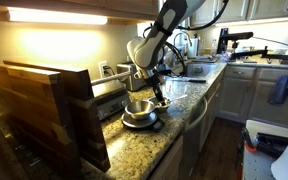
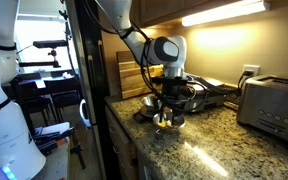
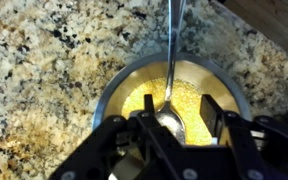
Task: Take the spoon and use it to scoop the contents from the right silver bowl and into the left silver bowl then put the spoon next to the right silver bowl
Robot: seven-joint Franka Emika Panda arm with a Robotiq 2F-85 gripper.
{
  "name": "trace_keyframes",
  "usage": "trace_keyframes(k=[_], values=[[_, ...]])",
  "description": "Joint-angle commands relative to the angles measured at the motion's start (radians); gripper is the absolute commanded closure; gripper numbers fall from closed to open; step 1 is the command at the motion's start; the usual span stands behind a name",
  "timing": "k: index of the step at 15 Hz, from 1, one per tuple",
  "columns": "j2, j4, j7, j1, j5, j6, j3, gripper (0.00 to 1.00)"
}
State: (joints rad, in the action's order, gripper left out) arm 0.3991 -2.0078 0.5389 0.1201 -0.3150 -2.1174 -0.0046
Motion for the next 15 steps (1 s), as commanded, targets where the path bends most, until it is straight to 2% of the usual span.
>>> trace_keyframes(k=[1, 4, 9, 10, 12, 15], values=[[-0.032, -0.04, 0.008, 0.007, 0.025, -0.001, -0.001, 0.77], [-0.033, -0.044, 0.011, 0.008, 0.03, -0.004, 0.0, 0.98], [-0.034, -0.047, 0.015, 0.009, 0.032, -0.011, 0.0, 0.99], [-0.035, -0.047, 0.013, 0.008, 0.03, -0.011, 0.0, 0.71], [-0.036, -0.048, 0.011, 0.006, 0.027, -0.009, 0.0, 0.7], [-0.032, -0.046, 0.01, 0.006, 0.027, -0.006, -0.001, 0.51]])
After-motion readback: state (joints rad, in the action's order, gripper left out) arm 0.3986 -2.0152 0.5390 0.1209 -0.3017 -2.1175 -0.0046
